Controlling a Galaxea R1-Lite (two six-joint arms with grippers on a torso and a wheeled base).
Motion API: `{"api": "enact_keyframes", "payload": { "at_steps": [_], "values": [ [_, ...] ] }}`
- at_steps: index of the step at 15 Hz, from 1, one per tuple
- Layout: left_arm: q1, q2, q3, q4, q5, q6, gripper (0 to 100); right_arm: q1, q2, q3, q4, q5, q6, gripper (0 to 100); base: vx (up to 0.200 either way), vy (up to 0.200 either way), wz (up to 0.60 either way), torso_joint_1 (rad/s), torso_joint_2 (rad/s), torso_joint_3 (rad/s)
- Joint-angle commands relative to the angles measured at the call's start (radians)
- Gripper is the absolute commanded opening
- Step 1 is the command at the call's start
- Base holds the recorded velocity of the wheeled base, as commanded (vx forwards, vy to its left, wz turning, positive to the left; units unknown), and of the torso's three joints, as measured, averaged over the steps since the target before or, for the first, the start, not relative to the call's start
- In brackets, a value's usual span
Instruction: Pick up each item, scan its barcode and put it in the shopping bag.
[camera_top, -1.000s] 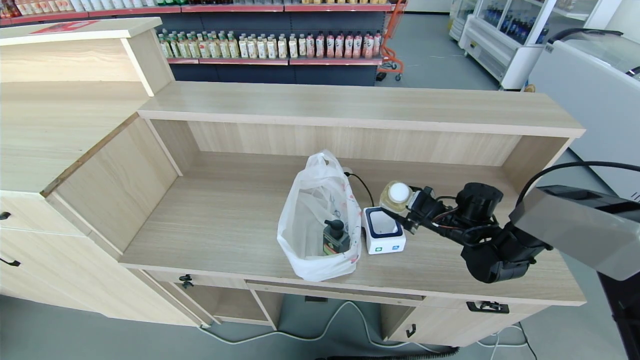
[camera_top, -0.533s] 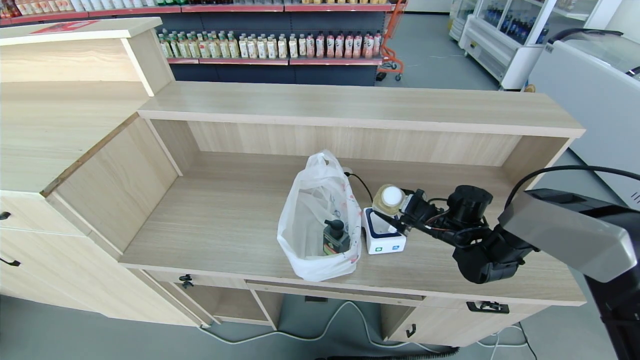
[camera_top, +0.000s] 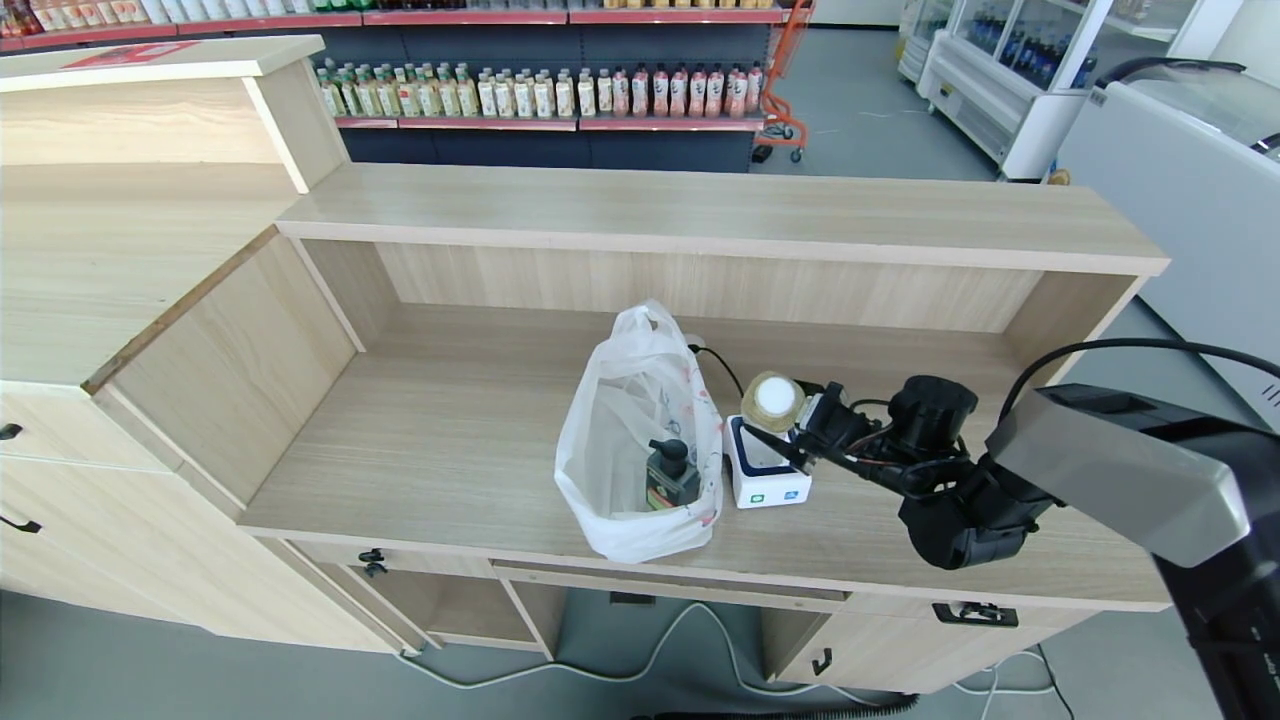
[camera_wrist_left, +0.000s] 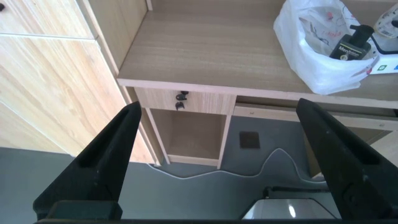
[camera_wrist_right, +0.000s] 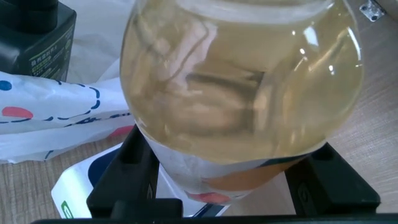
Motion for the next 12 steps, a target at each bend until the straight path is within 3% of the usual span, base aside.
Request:
{"api": "enact_keyframes", "payload": {
  "at_steps": [1,5,10,12],
  "values": [
    [0.0,0.0,0.0,0.0,0.001,0.0,100,-0.001,0.004,-0.001,0.006,0.0,0.0,0,0.0,0.0,0.0,0.0,0.0,0.0],
    [0.0,0.0,0.0,0.0,-0.001,0.001,100,-0.009,-0.002,0.004,-0.025,0.014,0.02,0,0.0,0.0,0.0,0.0,0.0,0.0],
    [0.0,0.0,0.0,0.0,-0.001,0.0,100,-0.01,-0.213,0.071,-0.101,-0.011,0.265,0,0.0,0.0,0.0,0.0,0.0,0.0],
    [0.0,0.0,0.0,0.0,-0.001,-0.004,100,-0.01,-0.346,0.148,-0.083,-0.13,0.425,0,0.0,0.0,0.0,0.0,0.0,0.0]
  ]
}}
